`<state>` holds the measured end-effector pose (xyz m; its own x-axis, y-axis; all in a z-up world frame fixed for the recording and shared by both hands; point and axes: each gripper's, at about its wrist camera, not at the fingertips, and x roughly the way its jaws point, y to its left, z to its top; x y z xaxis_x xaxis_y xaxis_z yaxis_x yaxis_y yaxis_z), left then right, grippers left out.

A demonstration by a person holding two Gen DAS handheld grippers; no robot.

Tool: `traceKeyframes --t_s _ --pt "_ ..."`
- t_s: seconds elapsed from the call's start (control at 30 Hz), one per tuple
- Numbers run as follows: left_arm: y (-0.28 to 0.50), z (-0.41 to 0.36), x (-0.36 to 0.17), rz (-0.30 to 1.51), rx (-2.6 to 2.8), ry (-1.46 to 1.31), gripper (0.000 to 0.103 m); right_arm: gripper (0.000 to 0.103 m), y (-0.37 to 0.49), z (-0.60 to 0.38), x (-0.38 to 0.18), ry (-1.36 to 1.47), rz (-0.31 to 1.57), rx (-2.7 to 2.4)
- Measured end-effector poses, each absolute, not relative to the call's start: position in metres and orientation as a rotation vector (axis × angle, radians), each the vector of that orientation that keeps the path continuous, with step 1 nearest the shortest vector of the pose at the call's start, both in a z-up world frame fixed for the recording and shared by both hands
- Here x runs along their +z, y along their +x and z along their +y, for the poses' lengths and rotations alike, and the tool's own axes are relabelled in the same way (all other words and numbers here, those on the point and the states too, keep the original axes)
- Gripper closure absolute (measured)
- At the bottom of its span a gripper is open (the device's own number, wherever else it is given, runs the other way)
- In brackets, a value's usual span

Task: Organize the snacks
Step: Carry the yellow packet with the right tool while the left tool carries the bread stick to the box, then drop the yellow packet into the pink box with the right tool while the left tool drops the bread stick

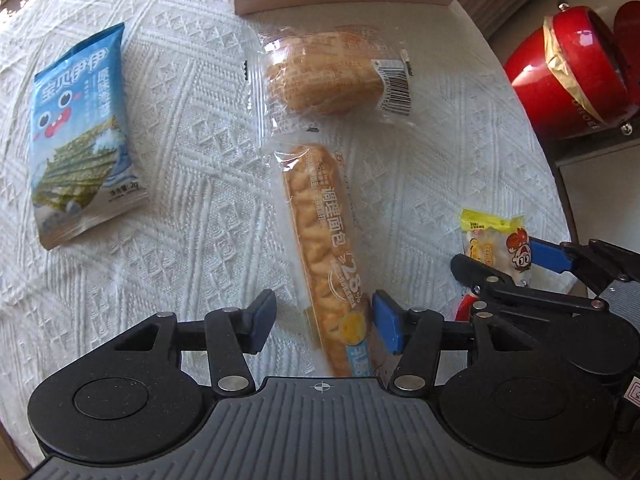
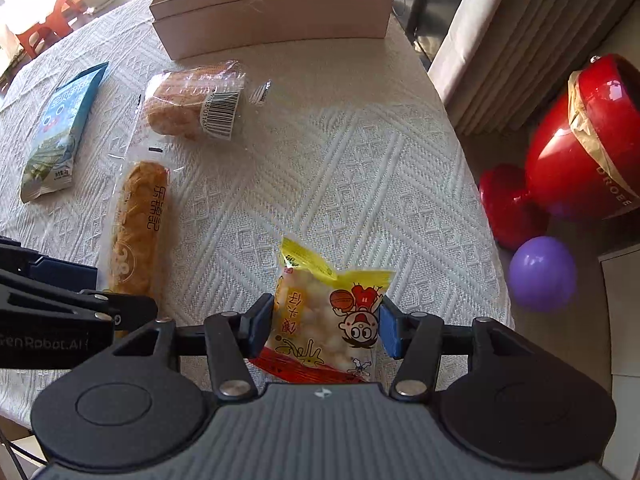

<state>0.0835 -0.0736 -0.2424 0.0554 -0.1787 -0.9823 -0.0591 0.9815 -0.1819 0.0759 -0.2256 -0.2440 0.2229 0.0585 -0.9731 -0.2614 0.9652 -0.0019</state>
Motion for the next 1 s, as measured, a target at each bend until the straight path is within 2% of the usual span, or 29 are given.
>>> traceKeyframes --t_s 0.1,0.13,0.2,0.27,0.3,0.37,0.53,0.7,0.77,0.9,1.0 --pt "0.082 -0.075 -0.243 1.507 -0.091 -0.175 0.048 0.044 0.077 -0.226 -0.245 -0.167 1.310 0.221" --pt "0.081 -0.075 -0.244 1.502 -0.093 -0.170 0.049 0.037 0.078 -0.225 -0.246 -0.165 1.309 0.222" --pt "0.077 -0.072 -0.242 1.494 -0.097 -0.169 0.050 0.032 0.080 -0.225 -0.248 -0.154 1.309 0.220" --pt "0.075 -0.070 -0.239 1.488 -0.098 -0.171 0.065 0.035 0.081 -0.225 -0.246 -0.162 1.309 0.225" --pt "0.074 -0.068 -0.237 1.488 -0.098 -0.182 0.066 0.046 0.082 -0.226 -0.244 -0.165 1.309 0.233" --pt "0.073 -0.063 -0.231 1.484 -0.106 -0.217 0.069 0.050 0.083 -0.229 -0.239 -0.147 1.320 0.237" --pt "0.063 -0.053 -0.198 1.390 -0.168 -0.278 0.070 0.051 0.087 -0.240 -0.208 -0.078 1.299 0.239" --pt "0.075 -0.024 -0.123 1.201 -0.235 -0.377 0.070 0.051 0.102 -0.249 -0.147 -0.051 1.165 0.263" --pt "0.093 -0.016 -0.094 1.116 -0.253 -0.378 0.070 0.051 0.117 -0.252 -0.119 -0.034 1.091 0.271" --pt "0.177 -0.012 -0.040 0.979 -0.324 -0.365 0.070 0.051 0.158 -0.244 -0.066 -0.033 0.937 0.305" --pt "0.232 -0.006 -0.015 0.958 -0.373 -0.316 0.068 0.051 0.196 -0.230 -0.037 -0.002 0.878 0.338"
